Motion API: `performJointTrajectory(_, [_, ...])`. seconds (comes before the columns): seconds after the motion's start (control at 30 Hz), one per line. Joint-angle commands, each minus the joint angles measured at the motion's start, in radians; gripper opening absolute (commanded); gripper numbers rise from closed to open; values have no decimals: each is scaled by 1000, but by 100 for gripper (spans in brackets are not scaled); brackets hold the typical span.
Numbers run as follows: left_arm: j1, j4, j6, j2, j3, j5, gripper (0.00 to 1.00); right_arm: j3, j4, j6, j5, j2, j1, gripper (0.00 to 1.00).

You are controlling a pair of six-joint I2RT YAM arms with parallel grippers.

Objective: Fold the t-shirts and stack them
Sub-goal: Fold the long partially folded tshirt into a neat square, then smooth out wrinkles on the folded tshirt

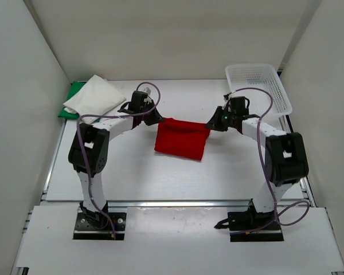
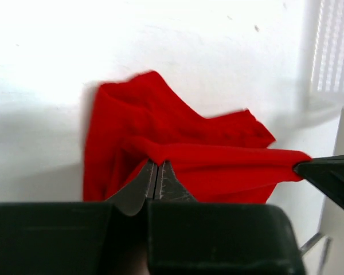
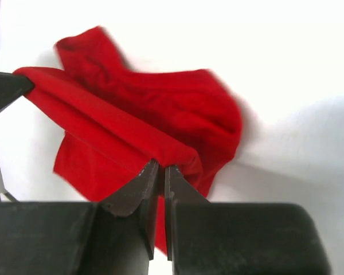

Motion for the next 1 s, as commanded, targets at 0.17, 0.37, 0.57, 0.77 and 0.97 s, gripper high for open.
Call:
performJointTrajectory(0.17, [129, 119, -94, 36, 42, 46, 25, 241, 31, -36, -23, 182, -45, 25])
performJointTrajectory(0.37, [128, 213, -94, -133, -75, 33, 28, 110, 60, -17, 69, 15, 10, 31])
performJointTrajectory(0.57, [-75, 358, -75, -161, -272, 46, 27, -225, 295, 71, -4, -89, 97, 0])
performJointTrajectory(0.77, [-73, 400, -89, -47, -377, 84, 21, -340, 333, 66, -1, -45, 97, 0])
performJointTrajectory(0.97, [-69, 510, -114, -171, -651, 89, 20, -453, 307, 21, -6, -97, 73, 0])
